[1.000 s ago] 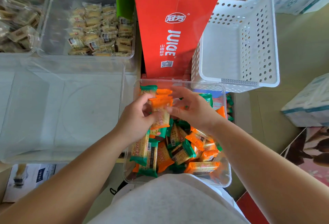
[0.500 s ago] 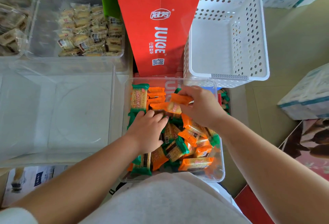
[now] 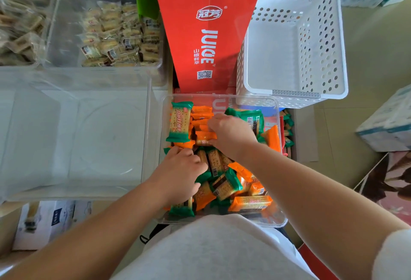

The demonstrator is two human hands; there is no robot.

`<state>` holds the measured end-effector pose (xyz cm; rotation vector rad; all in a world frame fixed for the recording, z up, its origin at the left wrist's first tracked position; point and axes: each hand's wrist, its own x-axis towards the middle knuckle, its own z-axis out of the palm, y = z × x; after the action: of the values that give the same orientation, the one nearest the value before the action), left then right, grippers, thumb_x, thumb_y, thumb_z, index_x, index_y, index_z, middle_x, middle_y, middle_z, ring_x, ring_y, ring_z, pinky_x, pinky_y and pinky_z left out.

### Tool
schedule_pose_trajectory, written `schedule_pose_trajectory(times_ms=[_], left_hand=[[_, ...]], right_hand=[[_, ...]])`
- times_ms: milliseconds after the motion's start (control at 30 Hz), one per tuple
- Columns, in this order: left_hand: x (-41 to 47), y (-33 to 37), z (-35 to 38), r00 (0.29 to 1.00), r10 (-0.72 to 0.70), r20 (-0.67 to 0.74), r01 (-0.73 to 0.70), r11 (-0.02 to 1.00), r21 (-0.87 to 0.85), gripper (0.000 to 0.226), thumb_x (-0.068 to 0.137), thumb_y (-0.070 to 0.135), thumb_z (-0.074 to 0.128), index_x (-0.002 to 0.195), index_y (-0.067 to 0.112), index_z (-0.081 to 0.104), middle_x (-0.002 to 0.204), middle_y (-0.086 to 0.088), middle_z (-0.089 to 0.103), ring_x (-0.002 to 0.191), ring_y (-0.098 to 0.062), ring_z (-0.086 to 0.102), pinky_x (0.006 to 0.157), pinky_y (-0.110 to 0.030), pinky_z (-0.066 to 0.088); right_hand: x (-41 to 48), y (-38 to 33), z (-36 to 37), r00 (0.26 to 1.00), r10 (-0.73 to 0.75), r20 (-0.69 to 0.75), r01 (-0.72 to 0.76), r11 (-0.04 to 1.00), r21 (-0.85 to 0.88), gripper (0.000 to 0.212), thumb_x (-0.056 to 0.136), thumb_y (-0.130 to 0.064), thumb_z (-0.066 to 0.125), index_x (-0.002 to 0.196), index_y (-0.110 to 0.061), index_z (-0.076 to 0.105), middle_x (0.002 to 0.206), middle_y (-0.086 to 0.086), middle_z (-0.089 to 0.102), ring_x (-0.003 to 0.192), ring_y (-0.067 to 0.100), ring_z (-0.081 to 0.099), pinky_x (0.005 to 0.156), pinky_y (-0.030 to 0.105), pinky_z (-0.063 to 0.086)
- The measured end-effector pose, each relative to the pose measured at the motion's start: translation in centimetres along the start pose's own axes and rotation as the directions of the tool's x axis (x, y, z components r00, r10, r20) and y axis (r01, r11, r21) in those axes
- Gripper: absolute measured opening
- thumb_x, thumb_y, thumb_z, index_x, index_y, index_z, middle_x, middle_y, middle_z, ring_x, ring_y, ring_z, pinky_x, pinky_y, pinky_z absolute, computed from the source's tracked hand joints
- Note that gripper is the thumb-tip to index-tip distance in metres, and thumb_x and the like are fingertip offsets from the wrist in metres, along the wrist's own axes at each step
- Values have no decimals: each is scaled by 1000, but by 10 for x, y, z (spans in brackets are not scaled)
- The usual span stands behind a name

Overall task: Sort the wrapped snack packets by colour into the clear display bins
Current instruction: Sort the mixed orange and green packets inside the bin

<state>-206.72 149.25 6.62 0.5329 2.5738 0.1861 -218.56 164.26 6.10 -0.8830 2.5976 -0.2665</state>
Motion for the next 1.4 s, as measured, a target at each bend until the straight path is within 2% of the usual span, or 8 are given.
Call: schedule_pose_trajectory(times_ms=[300, 433, 533, 633, 1000, 1133, 1300, 1400], left_hand=[[-13, -5, 0, 991, -74, -109, 54, 983, -176, 36, 97, 47, 48, 125, 30, 64, 127, 12, 63, 125, -16, 44, 114, -41, 27], [-13, -6, -1, 988, -90, -126, 63, 977, -202, 35, 97, 47, 48, 124, 32, 64, 125, 14, 63, 120, -14, 45, 111, -39, 28], [-10, -10, -4, 980, -104, -168, 65, 973, -220, 34, 95, 48, 53, 121, 32, 66, 117, 13, 66, 114, -15, 50, 105, -39, 34], [-7, -19, -6, 957, -165, -238, 107, 965, -239, 34, 89, 49, 65, 113, 27, 72, 105, 9, 68, 102, -18, 55, 93, -39, 44], [-28, -28, -4, 956, -138, -259, 92, 979, -182, 35, 84, 42, 72, 116, 27, 73, 110, 10, 71, 107, -18, 60, 98, -41, 44], [-30, -31, 1, 941, -164, -295, 125, 981, -147, 36, 87, 45, 69, 119, 28, 70, 115, 10, 70, 111, -18, 59, 101, -43, 41], [-30, -36, 1, 938, -125, -324, 82, 986, -144, 30, 86, 44, 70, 111, 27, 73, 108, 9, 72, 104, -18, 62, 95, -42, 45], [-30, -37, 1, 933, -116, -341, 68, 986, -150, 30, 85, 40, 73, 111, 25, 73, 107, 8, 72, 104, -19, 62, 94, -43, 45]], right_hand=[[9, -6, 23, 1000, 24, -2, -23, 985, -168, 13, 90, -15, 64, 96, -22, 55, 90, -4, 58, 82, 22, 62, 55, 31, 37], [1, -4, 16, 993, 111, 51, -113, 993, 38, 33, 85, -39, 74, 101, -23, 49, 90, -5, 58, 80, 20, 60, 61, 30, 41], [-16, -1, 10, 980, 193, -39, -184, 967, 175, 36, 81, -45, 76, 83, -21, 49, 82, -5, 53, 70, 19, 54, 56, 30, 40], [-28, -1, 11, 968, 238, 75, -240, 970, 27, 42, 92, -55, 58, 68, -22, 51, 69, -5, 54, 67, 20, 59, 52, 28, 43], [-1, -34, 37, 841, 378, 388, -273, 914, -300, 74, 84, -78, 43, 121, -17, 61, 121, 5, 62, 116, 29, 55, 100, 46, 40], [1, -41, 38, 815, 385, 433, -260, 911, -321, 45, 85, -50, 56, 119, -21, 62, 122, 5, 63, 116, 30, 54, 103, 47, 37], [2, -44, 39, 770, 355, 530, -201, 923, -327, 62, 79, -55, 66, 133, -28, 52, 133, 6, 55, 129, 33, 43, 107, 51, 32], [1, -40, 39, 782, 338, 523, -238, 938, -252, 53, 81, -50, 68, 124, -25, 54, 122, 3, 60, 123, 31, 49, 108, 51, 34]])
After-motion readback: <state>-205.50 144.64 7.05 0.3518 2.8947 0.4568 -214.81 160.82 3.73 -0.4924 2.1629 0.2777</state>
